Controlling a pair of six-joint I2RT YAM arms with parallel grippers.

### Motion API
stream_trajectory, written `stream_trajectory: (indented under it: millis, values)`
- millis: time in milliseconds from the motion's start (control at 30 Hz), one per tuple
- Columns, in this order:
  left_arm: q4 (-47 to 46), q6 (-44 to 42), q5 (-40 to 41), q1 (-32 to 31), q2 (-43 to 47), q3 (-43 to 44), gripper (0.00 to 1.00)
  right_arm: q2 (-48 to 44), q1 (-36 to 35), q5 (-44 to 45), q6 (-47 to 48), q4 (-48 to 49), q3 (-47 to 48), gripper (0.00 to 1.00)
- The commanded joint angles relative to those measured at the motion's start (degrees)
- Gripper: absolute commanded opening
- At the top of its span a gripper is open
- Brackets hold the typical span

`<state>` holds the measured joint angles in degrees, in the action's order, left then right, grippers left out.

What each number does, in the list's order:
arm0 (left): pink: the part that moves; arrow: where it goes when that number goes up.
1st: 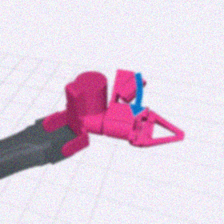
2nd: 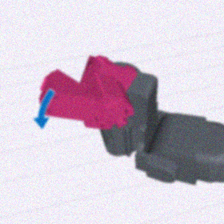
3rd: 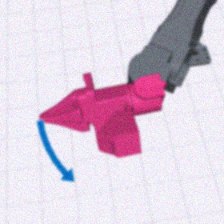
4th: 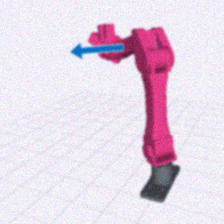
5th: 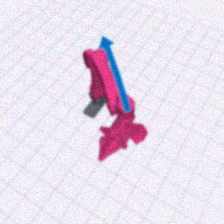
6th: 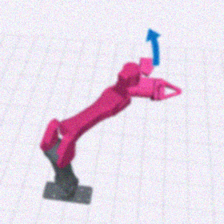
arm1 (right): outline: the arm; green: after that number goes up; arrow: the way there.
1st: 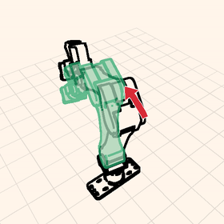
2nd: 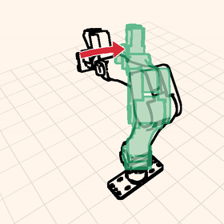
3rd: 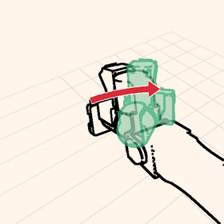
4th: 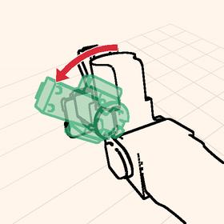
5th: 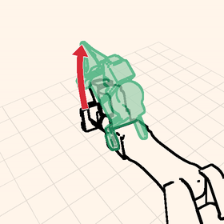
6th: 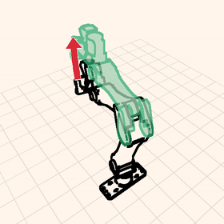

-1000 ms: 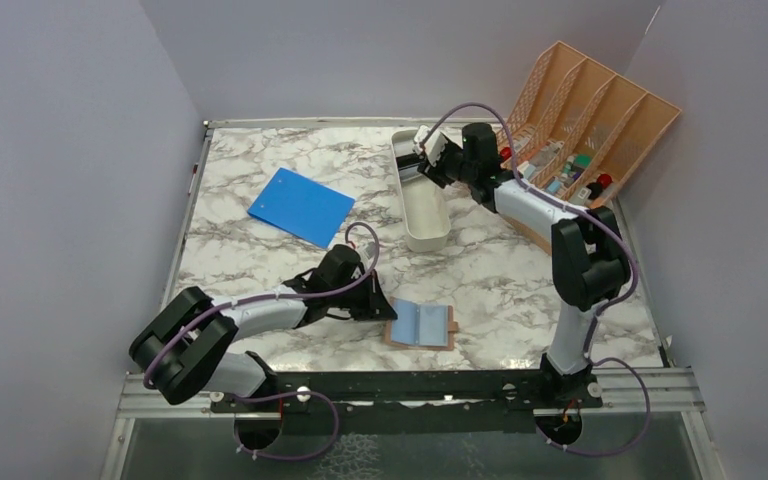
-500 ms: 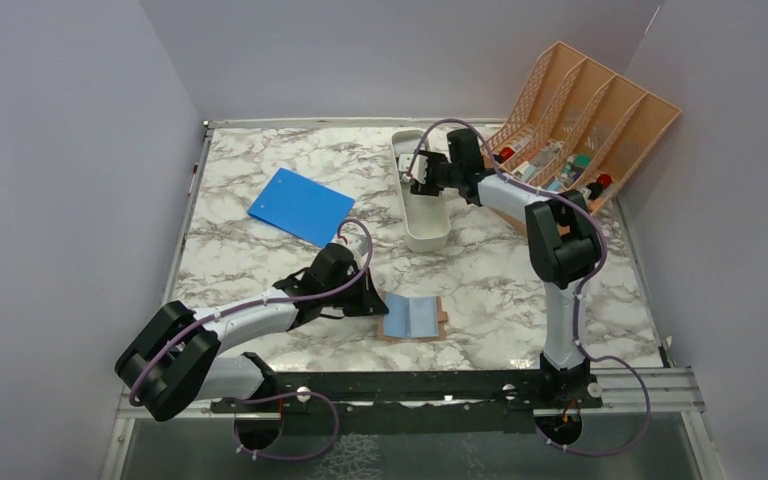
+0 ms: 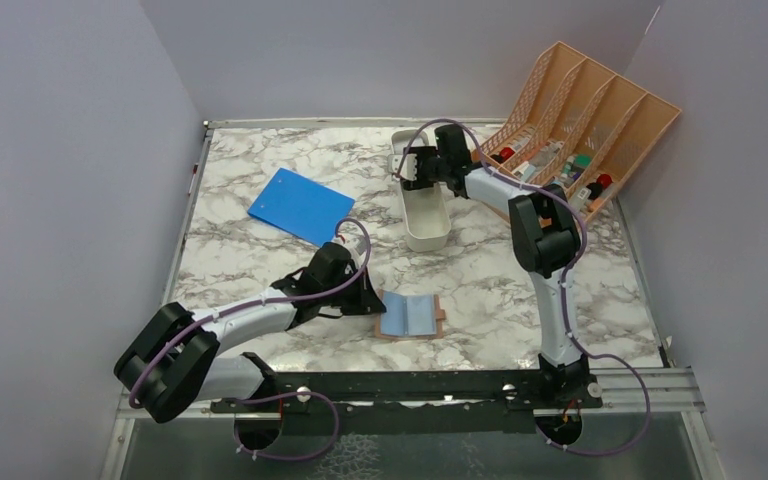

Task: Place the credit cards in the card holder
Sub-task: Move the storage box to the center of the board.

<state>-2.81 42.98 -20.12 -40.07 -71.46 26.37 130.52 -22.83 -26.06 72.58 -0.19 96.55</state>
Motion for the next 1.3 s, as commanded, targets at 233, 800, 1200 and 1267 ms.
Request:
stream_trajectory:
  millis: [233, 800, 1200, 1267]
  values:
    - [-1.61, -2.57, -2.17, 1.11, -2.69, 0.32, 0.00, 0.20, -1.08, 1.92, 5.85, -3.34, 1.26, 0.61]
    - [1.65, -1.79, -2.44, 3.93, 0.07, 1.08, 0.00, -13.52, -3.26, 12.64, -36.42, -5.20, -3.13, 0.52]
    - [8.70, -1.98, 0.60, 4.14, 6.39, 2.96, 0.00, -18.33, -3.80, 35.90, -78.17, -25.45, -5.99, 0.41]
    - [9.43, -1.63, 1.34, 4.15, 7.89, 2.58, 0.00, -18.93, -3.80, 36.84, -79.69, -26.99, -7.64, 0.41]
